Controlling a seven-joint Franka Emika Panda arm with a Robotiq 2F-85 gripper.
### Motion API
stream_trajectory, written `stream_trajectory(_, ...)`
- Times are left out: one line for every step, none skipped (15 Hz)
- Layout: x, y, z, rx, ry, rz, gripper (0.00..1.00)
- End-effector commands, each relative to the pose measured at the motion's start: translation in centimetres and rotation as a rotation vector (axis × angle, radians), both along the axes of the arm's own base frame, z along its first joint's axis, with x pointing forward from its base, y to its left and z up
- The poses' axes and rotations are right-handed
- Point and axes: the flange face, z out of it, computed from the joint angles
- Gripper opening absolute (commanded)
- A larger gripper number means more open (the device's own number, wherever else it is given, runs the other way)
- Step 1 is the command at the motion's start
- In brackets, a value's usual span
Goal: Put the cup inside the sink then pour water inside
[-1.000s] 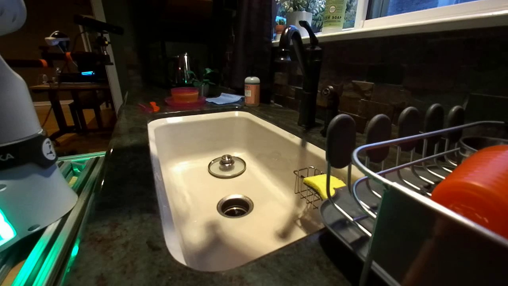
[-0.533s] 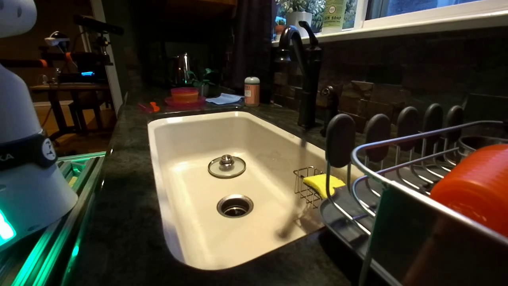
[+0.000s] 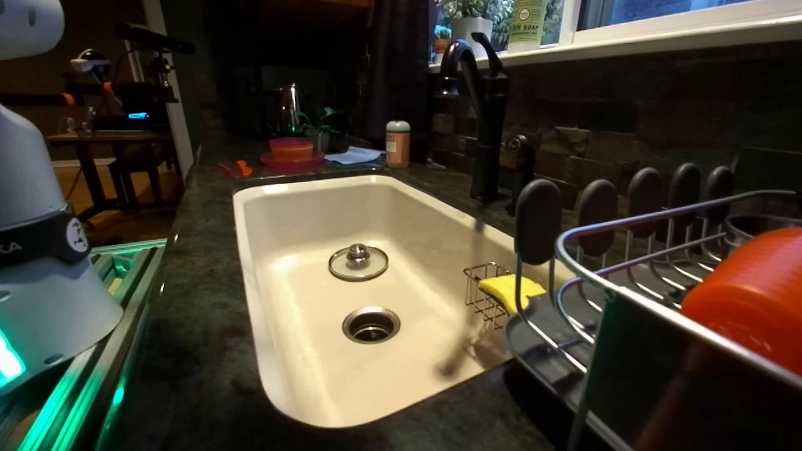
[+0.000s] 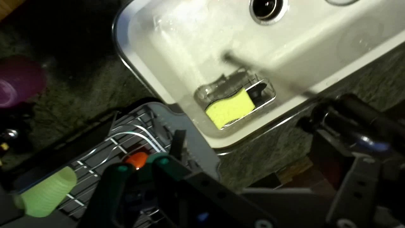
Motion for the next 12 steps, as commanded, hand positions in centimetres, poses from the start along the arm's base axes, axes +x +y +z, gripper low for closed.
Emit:
stream_trajectory(-1.4,-8.6,2.9,0.048,-0.038,-0.201,1.0)
stream_trajectory(-1.4,-10.6,3.4,0.064,-0.047,-0.257,1.0)
stream_trajectory(-0.9,-12.7,3.6,0.072,-0.044,-0.309,1.0)
stream_trajectory(-0.3,-14.3,3.5,0.091,-0.045,-0.356,1.0)
stream_trajectory(-2.8,-11.5,3.8,0.056,-0.075,-0.269,1.0)
stream_trajectory(-2.7,-12.5,3.9,0.056,-0.074,-0.283,1.0)
stream_trajectory(-2.4,-12.7,3.7,0.054,-0.066,-0.28,1.0)
stream_trajectory(-2.2,-12.4,3.6,0.053,-0.063,-0.275,1.0)
stream_trajectory(-2.1,-12.2,3.7,0.049,-0.064,-0.269,1.0)
stream_trajectory(-2.0,-12.0,3.9,0.046,-0.066,-0.265,1.0)
stream_trajectory(-2.1,-11.9,4.0,0.045,-0.07,-0.264,1.0)
stream_trajectory(-2.2,-11.9,4.1,0.045,-0.072,-0.265,1.0)
